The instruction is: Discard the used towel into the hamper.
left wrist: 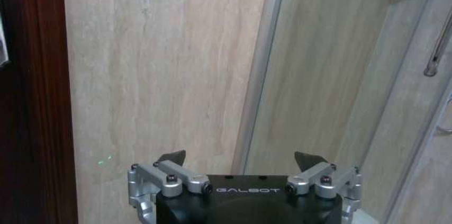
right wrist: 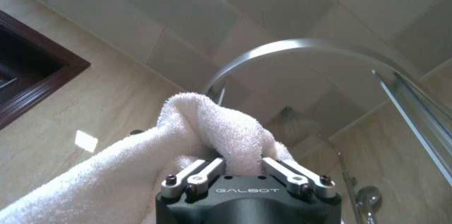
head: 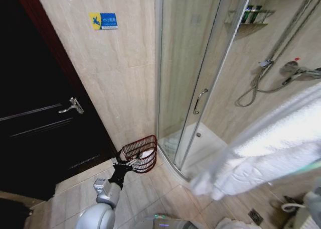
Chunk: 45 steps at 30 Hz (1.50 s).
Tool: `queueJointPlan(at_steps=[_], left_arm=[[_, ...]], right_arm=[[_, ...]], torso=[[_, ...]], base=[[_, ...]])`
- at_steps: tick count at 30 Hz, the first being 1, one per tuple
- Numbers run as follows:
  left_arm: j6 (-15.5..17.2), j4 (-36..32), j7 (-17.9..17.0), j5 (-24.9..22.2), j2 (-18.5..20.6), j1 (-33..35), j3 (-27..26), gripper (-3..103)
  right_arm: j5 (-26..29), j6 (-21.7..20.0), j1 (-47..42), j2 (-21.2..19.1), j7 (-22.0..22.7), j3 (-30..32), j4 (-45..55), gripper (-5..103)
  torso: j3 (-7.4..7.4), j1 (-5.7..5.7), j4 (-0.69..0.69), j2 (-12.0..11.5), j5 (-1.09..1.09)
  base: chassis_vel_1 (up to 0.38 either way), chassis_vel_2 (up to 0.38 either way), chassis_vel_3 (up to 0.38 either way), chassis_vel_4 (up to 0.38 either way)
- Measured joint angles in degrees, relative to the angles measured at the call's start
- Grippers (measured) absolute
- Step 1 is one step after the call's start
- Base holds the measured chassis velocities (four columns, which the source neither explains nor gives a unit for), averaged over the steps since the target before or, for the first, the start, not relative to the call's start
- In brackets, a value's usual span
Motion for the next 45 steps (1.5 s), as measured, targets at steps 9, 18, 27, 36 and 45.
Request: queueJointPlan(at_steps=[9, 18, 27, 36, 45], left_arm=[[0.00, 0.00, 0.00, 0.00, 0.06, 0.00, -0.02, 100], [0.00, 0.00, -0.01, 0.00, 0.02, 0.00, -0.01, 100], [0.00, 0.00, 0.00, 0.00, 0.00, 0.00, 0.00, 100], [0.00, 0.00, 0.00, 0.00, 0.01, 0.00, -0.01, 100], [0.00, 0.00, 0.00, 0.00, 0.00, 0.00, -0.01, 100]], right_arm=[[0.02, 0.17, 0.06, 0.08, 0.03, -0.23, 0.09, 9], [0.07, 0.22, 0.12, 0.49, 0.22, -0.54, 0.12, 9], [0.05, 0.27, 0.14, 0.43, -0.43, -0.58, 0.07, 9], [-0.04, 0.29, 0.30, 0.48, -0.64, -0.79, -0.09, 9], [-0.02, 0.28, 0.49, 0.23, -0.67, -0.79, -0.14, 9]], torso=[[0.00, -0.03, 0.01, 0.01, -0.03], [0.02, 0.02, 0.01, 0.03, 0.03], [0.03, 0.03, 0.00, 0.03, -0.01], [0.02, 0.02, 0.01, 0.04, -0.01], [0.03, 0.02, 0.01, 0.04, 0.00]], base=[[0.186, 0.069, -0.189, -0.076], [0.042, 0.018, -0.021, -0.021], [-0.037, -0.009, 0.038, 0.012], [0.059, 0.048, 0.029, 0.039], [0.069, 0.079, 0.090, 0.088]])
